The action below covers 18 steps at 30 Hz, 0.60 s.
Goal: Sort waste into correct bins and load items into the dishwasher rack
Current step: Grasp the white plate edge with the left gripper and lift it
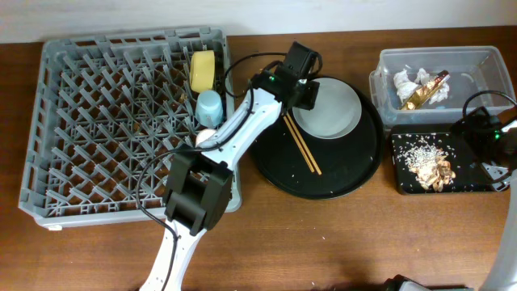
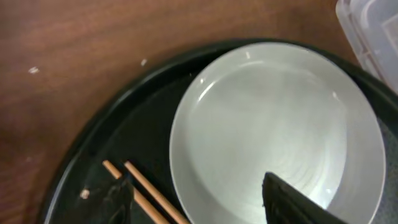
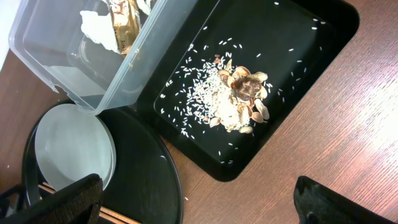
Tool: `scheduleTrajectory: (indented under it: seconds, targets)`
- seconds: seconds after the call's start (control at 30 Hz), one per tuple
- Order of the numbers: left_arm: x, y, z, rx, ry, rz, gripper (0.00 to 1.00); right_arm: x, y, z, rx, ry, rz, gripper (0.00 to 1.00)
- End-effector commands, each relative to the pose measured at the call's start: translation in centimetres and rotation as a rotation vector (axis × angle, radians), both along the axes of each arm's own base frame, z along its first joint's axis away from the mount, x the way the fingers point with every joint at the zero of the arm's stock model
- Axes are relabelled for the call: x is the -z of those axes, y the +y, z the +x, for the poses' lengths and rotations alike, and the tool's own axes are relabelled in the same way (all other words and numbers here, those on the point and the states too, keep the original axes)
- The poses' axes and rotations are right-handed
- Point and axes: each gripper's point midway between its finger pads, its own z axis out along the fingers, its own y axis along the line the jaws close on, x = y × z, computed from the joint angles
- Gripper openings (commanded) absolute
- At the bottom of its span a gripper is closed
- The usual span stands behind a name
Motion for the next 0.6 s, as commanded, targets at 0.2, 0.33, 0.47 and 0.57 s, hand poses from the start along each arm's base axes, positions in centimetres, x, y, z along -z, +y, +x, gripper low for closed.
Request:
scheduleTrajectory:
  seconds: [0.2, 0.33, 0.47, 0.57]
  targets:
    - [5.5, 0.4, -0.1, -0.016, -0.011, -0.032, 0.5, -0.7, -0.2, 0.0, 0.01, -0.014, -0.017, 0.98]
    - [8.3, 0.6, -0.4, -0.02, 0.032, -0.012, 0.4, -0.7, -0.2, 0.0, 0.01, -0.014, -0.017, 0.98]
    - [8.2, 0.3, -0.5, -0.016, 0.026, -0.016, 0.15, -0.7, -0.2, 0.0, 0.01, -0.014, -0.017, 0.98]
    - [8.1, 0.1, -0.5, -0.013, 0.023, -0.017, 0.01, -0.7, -0.2, 0.0, 0.01, -0.014, -0.017, 0.98]
